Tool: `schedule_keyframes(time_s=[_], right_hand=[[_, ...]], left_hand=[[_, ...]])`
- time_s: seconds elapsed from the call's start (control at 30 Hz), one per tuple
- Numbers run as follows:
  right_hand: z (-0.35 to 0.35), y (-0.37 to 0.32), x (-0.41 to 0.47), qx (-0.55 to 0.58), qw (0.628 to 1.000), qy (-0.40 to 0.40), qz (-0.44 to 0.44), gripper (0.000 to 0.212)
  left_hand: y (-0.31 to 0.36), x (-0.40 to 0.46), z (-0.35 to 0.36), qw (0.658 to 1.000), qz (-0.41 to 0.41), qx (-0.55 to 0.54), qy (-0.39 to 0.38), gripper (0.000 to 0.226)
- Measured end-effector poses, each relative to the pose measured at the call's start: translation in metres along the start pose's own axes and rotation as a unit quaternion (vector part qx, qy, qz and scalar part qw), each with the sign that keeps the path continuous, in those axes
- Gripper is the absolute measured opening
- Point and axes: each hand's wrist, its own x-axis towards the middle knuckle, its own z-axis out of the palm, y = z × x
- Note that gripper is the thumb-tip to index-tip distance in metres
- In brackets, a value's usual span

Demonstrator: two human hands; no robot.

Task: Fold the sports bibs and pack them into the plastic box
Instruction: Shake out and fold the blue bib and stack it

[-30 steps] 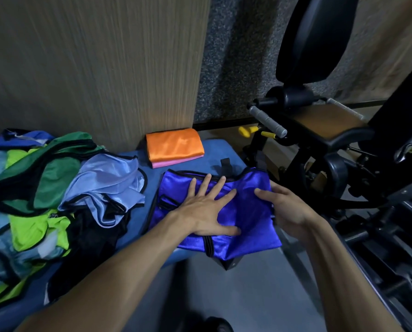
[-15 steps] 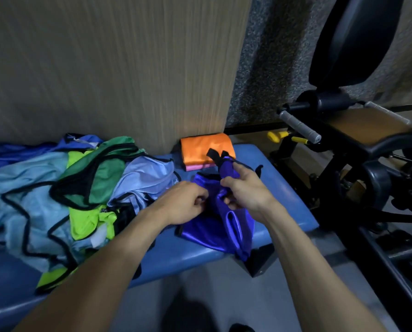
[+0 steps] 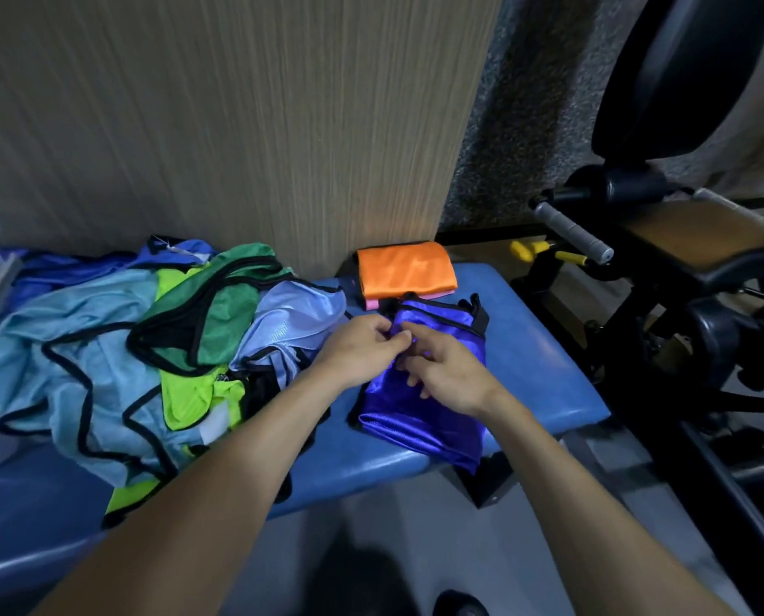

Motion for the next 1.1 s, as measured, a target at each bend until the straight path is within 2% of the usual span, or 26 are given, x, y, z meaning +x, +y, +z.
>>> schedule_keyframes(time_s=[0.1,0.17,0.27,0.37,0.47,0.57,0.63,0.7,0.77,0.83,0.9,0.93,1.0,1.1], right_hand=[[-0.011,0.010,-0.016,-0.107,0.992,0.024,-0.057,0.039],[-0.016,0.012,-0.033,-0.152,0.985,-0.006,-0.075,0.033],[-0.012,0.018,-0.059,-0.254,0.962,-0.049,-0.083,0.050],[-0.005,0.032,-0.078,-0.353,0.930,-0.009,-0.106,0.042],[-0.001,0.045,-0.093,-0.368,0.917,0.030,-0.149,0.027],[0.006,0.052,-0.105,-0.414,0.887,0.078,-0.190,0.024],[0.010,0.057,-0.109,-0.448,0.863,0.115,-0.204,0.033],[0.014,0.065,-0.110,-0.480,0.843,0.133,-0.204,0.046],[0.015,0.074,-0.110,-0.493,0.834,0.144,-0.202,0.054],[0.011,0.080,-0.110,-0.486,0.834,0.151,-0.214,0.055],[0.005,0.082,-0.109,-0.461,0.841,0.153,-0.237,0.048],[0.002,0.081,-0.109,-0.448,0.845,0.156,-0.246,0.044],[-0.001,0.079,-0.107,-0.414,0.860,0.168,-0.248,0.038],[-0.003,0.069,-0.103,-0.299,0.912,0.187,-0.208,0.023]], left_hand=[[-0.002,0.003,0.009,0.996,0.014,0.080,0.034,0.016],[-0.005,0.003,0.011,0.993,0.016,0.107,0.055,0.028],[-0.009,0.004,0.012,0.992,0.021,0.102,0.071,0.039],[-0.012,0.001,0.015,0.991,0.040,0.102,0.081,0.040],[-0.014,-0.002,0.017,0.990,0.045,0.098,0.086,0.040],[-0.011,-0.009,0.015,0.989,0.056,0.099,0.090,0.047],[-0.003,-0.020,0.008,0.972,0.131,0.158,0.116,0.049],[0.009,-0.038,-0.002,0.946,0.253,0.166,0.115,0.027],[0.014,-0.056,-0.010,0.936,0.328,0.122,0.014,0.010],[0.006,-0.070,-0.009,0.922,0.338,0.157,-0.102,0.032],[-0.010,-0.077,-0.004,0.903,0.325,0.236,-0.151,0.066],[-0.017,-0.080,-0.001,0.898,0.327,0.255,-0.146,0.076],[-0.024,-0.083,0.003,0.901,0.334,0.248,-0.122,0.079],[-0.024,-0.088,0.008,0.903,0.341,0.246,-0.088,0.074]])
